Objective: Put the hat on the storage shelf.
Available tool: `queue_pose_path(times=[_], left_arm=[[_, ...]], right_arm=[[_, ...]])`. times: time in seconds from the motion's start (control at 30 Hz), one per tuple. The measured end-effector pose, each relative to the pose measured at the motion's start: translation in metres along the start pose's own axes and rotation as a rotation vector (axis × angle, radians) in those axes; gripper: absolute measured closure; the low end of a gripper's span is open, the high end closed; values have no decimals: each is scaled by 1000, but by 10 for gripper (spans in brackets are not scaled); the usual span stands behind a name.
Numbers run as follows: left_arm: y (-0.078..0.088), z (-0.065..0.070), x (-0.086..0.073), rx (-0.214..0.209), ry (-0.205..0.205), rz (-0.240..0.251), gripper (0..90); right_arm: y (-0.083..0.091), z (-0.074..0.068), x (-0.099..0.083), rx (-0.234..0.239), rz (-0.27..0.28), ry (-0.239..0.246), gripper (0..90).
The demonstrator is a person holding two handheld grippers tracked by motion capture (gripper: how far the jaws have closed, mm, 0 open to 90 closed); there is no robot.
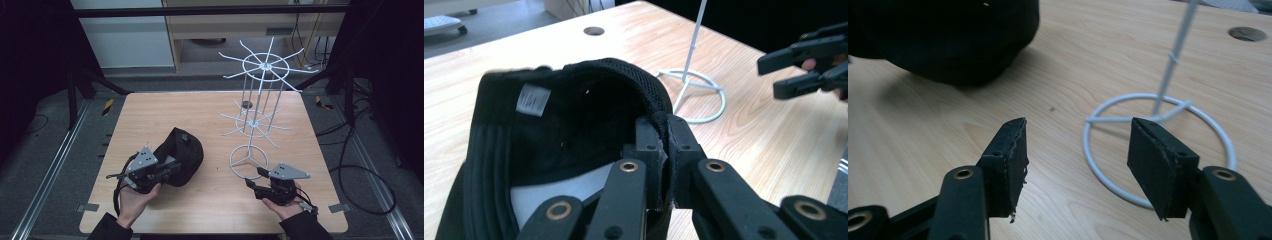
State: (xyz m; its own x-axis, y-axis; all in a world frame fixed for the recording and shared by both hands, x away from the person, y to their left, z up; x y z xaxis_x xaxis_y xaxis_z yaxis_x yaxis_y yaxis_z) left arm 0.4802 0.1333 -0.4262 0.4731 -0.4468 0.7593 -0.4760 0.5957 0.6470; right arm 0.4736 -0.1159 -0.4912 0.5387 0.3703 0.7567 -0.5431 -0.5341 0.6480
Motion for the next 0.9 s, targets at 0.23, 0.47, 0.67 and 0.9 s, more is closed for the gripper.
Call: queue_pose_path(times=[0.23, 0.47, 0.67, 0.9], left_arm=[[6, 5, 14, -19, 9, 62, 855], [5, 13, 17, -19, 7, 95, 856], [-2, 18, 18, -2, -2, 99, 856], [-5, 18, 23, 3, 29, 115, 857]], right_arm=[[-13, -32, 24, 74, 32, 32, 372], [-38, -55, 34, 91, 53, 37, 334], [-51, -69, 41, 163, 72, 21, 320], [-66, -87, 43, 234, 44, 26, 311]])
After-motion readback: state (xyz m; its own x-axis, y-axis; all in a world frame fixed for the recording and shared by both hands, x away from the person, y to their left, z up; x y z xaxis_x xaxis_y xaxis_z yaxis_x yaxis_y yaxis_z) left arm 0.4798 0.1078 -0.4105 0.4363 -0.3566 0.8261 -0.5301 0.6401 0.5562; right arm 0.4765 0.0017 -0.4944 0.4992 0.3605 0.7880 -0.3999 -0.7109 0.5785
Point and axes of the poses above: each handheld gripper's, and its own axes: y roughly backward along the jaws, x roughly out of its top, z roughly to its right, the point moved 10 cm from there along -y, roughly forward along the jaws, and after that the axes turned 13 degrees about -z, right-handed, at the moved point
